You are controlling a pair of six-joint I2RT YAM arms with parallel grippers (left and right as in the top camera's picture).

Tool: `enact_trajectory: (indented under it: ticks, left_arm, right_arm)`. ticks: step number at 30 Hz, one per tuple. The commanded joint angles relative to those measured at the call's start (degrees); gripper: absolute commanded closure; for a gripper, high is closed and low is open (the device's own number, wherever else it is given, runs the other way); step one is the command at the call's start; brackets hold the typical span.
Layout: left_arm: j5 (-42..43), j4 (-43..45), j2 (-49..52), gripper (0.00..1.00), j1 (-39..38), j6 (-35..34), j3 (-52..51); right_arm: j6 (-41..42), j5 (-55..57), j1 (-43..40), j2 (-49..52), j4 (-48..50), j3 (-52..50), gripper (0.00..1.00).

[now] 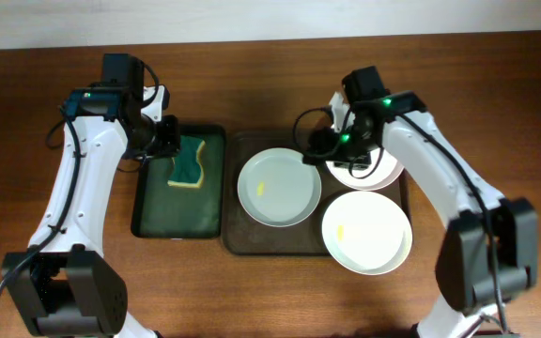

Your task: Clean dirty plates on tray and stack at the side

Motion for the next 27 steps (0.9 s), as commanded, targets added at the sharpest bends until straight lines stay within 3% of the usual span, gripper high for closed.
enact_trajectory:
  ticks: [1, 4, 5, 6, 7, 8, 9, 10, 12, 17, 23, 27]
  left_arm:
    - [0.2, 0.2, 0.5, 0.99, 0.2, -0.1, -0.4]
    - [0.2, 0.2, 0.5, 0.81, 0.2, -0.1, -0.4]
    - [0.3, 0.2, 0.5, 0.67, 0.1, -0.1, -0.4]
    - [0.3, 0.2, 0.5, 0.58, 0.1, -0.1, -0.4]
    - [0.3, 0.2, 0.5, 0.55, 0.1, -0.1, -0.4]
    - [0.3, 0.2, 0.5, 0.55, 0.2, -0.1, -0.4]
    - [0.2, 0.1, 0.5, 0.55, 0.1, -0.1, -0.4]
    - [0.2, 0.1, 0.5, 0.56, 0.1, -0.1, -0.4]
    - [0.2, 0.1, 0.5, 0.59, 0.2, -0.1, -0.4]
    - [0.2, 0.1, 0.5, 0.56, 0.1, -0.1, -0.4]
    - [0.2, 0.1, 0.5, 0.50, 0.2, -0.1, -0.4]
    - [0.2, 0.1, 0.5, 0.50, 0.1, -0.1, -0.4]
  right_arm:
    - [-0.3, -1.2, -1.5, -1.8, 0.5, 0.8, 0.02]
    - [-0.3, -3.7, -3.2, -1.8, 0.4, 0.8, 0.01]
    - [-0.3, -6.2, -3.9, -1.8, 0.6, 0.8, 0.07]
    - [-0.3, -7.9, -4.6, -1.8, 0.7, 0.9, 0.22]
    - [-0.3, -8.8, -5.1, -1.8, 0.9, 0.9, 0.50]
    - [-0.3, -8.9, -5.6, -1.8, 0.8, 0.9, 0.66]
    - [-0.3, -8.8, -6.1, -1.8, 0.5, 0.9, 0.77]
    - [-0.3, -8.8, -6.6, -1.8, -0.1, 0.9, 0.82]
    - [-0.4, -8.3, -6.7, -1.8, -1.9, 0.9, 0.65]
    - [-0.9, 0.9, -3.4, -1.8, -6.7, -0.1, 0.50]
    - [-0.5, 11.6, 3.7, -0.7, -4.0, -4.6, 0.47]
    - [4.5, 17.4, 5.8, -0.2, 1.6, -8.5, 0.50]
